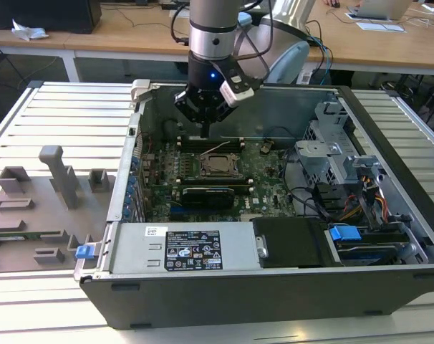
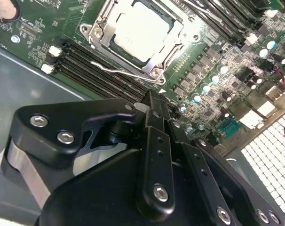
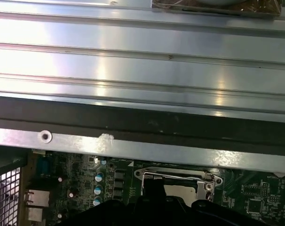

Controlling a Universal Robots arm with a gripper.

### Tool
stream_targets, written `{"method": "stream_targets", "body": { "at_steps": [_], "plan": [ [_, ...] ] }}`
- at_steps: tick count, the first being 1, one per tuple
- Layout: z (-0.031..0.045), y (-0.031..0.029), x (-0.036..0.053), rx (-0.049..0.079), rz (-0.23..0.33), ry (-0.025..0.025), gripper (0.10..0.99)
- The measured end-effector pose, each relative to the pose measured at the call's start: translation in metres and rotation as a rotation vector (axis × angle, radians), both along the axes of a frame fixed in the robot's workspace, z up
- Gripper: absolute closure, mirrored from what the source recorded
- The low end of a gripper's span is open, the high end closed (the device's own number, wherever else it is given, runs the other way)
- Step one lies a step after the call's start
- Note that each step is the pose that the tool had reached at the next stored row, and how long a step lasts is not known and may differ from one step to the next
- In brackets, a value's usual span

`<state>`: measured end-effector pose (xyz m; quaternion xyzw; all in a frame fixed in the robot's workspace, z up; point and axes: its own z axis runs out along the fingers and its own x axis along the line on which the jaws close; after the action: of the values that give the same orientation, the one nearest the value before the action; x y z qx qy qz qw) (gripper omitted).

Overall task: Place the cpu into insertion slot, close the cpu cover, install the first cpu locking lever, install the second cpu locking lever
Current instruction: 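Install the first cpu locking lever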

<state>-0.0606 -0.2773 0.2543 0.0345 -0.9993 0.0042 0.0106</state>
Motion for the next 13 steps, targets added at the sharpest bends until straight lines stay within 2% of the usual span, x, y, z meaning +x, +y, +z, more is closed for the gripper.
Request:
{"method": "stream_targets", "body": {
  "at_steps": [1, 3, 4, 6, 10, 12, 13],
  "plan": [
    [-0.0026, -0.0002, 0.0, 0.01, -0.01, 0.0006, 0.98],
    [-0.007, -0.009, 0.0, 0.059, -0.016, 0.0007, 0.98],
    [-0.0085, -0.0099, 0.0001, 0.068, -0.016, 0.0007, 0.98],
    [-0.0108, -0.01, 0.0003, 0.077, -0.016, 0.0009, 0.98],
    [-0.0145, -0.01, 0.0007, 0.103, -0.016, 0.0011, 0.98],
    [-0.0163, -0.01, 0.001, 0.12, -0.016, 0.0013, 0.98],
    [-0.017, -0.01, 0.001, 0.124, -0.016, 0.0012, 0.98]
  ]
}}
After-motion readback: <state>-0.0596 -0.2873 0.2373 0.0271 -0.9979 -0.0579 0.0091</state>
